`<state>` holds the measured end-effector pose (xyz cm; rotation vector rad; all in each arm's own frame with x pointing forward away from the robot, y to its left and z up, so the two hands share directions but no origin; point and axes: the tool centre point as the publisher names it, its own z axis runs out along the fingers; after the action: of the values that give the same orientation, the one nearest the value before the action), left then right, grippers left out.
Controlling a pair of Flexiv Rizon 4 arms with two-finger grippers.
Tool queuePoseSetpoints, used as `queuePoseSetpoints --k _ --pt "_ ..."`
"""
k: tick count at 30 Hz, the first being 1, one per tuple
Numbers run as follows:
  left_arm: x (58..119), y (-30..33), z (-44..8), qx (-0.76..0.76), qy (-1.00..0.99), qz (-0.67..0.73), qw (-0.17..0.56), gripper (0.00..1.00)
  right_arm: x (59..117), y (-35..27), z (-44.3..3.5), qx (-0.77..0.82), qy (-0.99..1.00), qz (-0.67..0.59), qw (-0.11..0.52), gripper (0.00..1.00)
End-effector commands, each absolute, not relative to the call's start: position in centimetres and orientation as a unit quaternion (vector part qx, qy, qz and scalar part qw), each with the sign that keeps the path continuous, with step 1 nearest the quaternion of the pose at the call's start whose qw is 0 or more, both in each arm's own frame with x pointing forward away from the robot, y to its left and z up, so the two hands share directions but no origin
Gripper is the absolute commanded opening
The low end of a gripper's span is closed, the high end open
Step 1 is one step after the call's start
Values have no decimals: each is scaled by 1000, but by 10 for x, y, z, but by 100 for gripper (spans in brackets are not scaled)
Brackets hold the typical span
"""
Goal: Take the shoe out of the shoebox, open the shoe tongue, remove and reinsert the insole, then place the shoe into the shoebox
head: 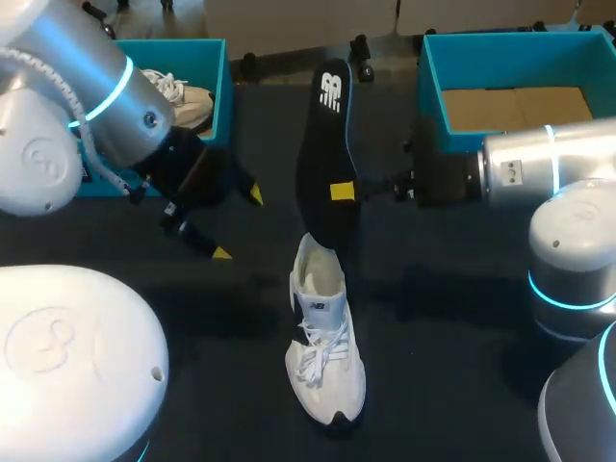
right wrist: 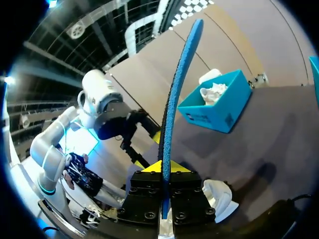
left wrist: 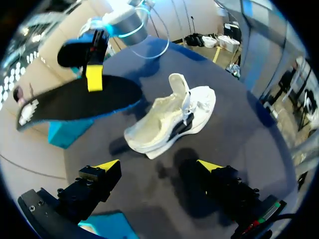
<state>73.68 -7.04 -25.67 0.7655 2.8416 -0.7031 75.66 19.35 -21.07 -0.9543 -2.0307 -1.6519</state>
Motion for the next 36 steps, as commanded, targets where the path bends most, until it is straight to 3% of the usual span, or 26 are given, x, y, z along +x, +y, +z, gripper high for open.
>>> queuePoseSetpoints --k 1,12,36 --pt "743 -77 -273 224 956 -190 3 100 754 206 -230 -322 -702 -616 156 0" --pt "727 -81 -300 176 969 -174 -23 100 755 215 -246 -263 -711 -641 120 0" --pt "724 -83 -320 130 978 -158 -45 100 747 216 -262 -243 -707 -653 123 0"
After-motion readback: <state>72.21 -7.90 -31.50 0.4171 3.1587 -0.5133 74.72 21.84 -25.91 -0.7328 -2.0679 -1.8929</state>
